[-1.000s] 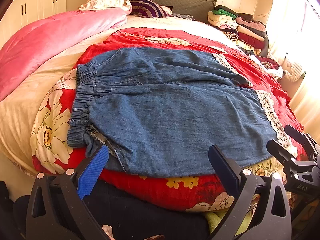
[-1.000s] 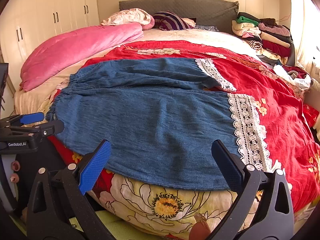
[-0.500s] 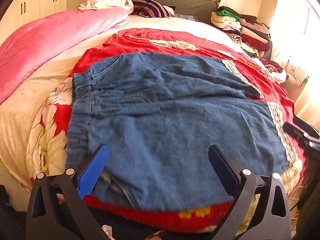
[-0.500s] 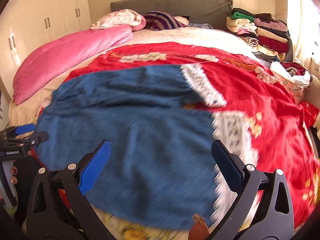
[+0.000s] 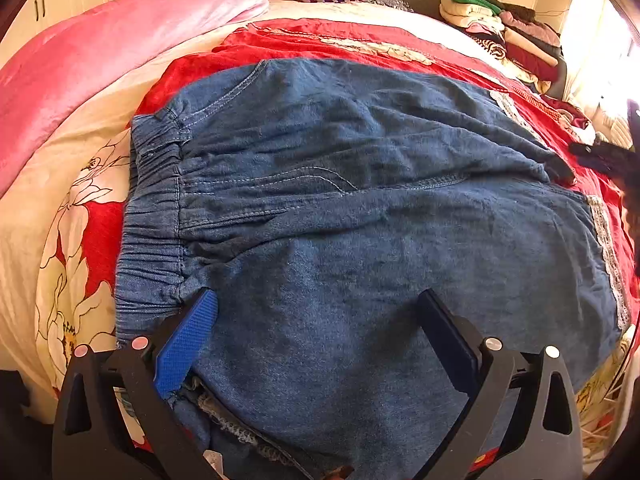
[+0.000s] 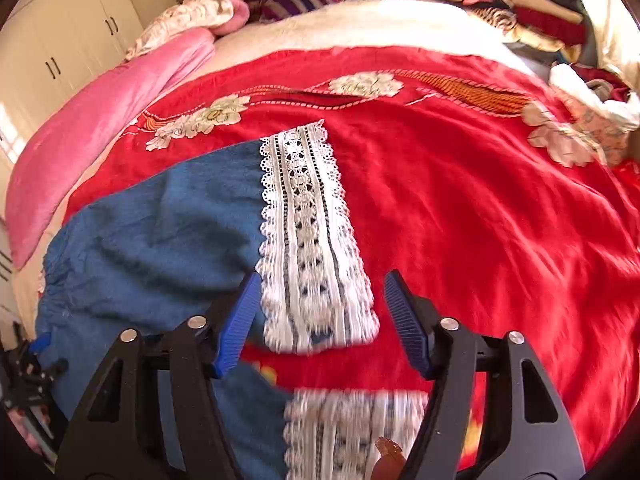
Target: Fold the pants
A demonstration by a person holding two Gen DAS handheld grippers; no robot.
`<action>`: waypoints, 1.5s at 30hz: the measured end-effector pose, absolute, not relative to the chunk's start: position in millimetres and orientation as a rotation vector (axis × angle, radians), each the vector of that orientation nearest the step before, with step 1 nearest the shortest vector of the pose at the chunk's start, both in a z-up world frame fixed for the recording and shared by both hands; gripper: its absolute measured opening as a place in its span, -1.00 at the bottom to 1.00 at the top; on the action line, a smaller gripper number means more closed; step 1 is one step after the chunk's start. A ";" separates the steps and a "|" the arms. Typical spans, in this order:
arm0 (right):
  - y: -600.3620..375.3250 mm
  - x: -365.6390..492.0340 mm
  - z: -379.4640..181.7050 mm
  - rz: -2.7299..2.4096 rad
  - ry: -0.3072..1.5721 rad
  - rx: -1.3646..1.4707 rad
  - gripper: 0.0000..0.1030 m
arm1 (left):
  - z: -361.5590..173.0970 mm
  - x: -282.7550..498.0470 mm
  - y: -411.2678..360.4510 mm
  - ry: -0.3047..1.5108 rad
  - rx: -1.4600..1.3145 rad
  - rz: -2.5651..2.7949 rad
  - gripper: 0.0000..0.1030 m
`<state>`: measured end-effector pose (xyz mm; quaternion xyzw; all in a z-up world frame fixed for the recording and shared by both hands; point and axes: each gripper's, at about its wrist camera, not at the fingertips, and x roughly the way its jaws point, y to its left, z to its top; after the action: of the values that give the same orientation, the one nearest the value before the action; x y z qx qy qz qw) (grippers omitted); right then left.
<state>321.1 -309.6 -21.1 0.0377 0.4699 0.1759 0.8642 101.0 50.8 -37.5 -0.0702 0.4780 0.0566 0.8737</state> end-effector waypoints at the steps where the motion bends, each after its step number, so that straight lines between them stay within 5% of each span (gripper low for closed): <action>1: -307.3 328.4 -22.9 0.376 0.988 0.081 0.11 | -37.7 100.7 50.3 0.998 -0.151 0.116 0.92; 5: -298.7 352.4 -39.6 0.369 1.044 0.038 0.09 | -39.4 101.6 49.8 1.000 -0.156 0.115 0.92; 9: -290.8 359.3 -57.3 0.434 1.098 -0.001 -0.83 | -39.8 101.8 50.3 1.000 -0.161 0.114 0.92; 14: -291.4 361.5 -34.1 0.431 1.009 -0.081 -0.87 | -40.7 101.3 52.8 1.004 -0.162 0.116 0.92; 22: -281.8 370.3 -57.0 0.343 1.013 -0.220 -0.60 | -43.1 103.7 55.8 1.014 -0.166 0.112 0.92; 24: -288.8 369.5 -46.6 0.321 1.014 -0.192 -0.15 | -40.5 102.8 56.2 1.017 -0.163 0.108 0.92; 27: -298.5 365.6 -21.4 0.340 0.942 -0.139 0.07 | -19.8 95.9 63.1 0.982 -0.227 0.043 0.92; 34: -291.2 394.6 -0.1 0.366 0.912 -0.080 0.13 | 30.0 125.7 132.9 0.815 -0.340 0.122 0.92; 45: -243.9 455.1 -30.6 0.358 0.996 -0.118 0.13 | -9.7 194.8 186.9 0.961 -0.300 0.289 0.90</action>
<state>455.1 -243.9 -30.6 -0.0561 0.4748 0.1708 0.8616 194.8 186.9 -9.7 -0.1434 0.4587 0.1381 0.8660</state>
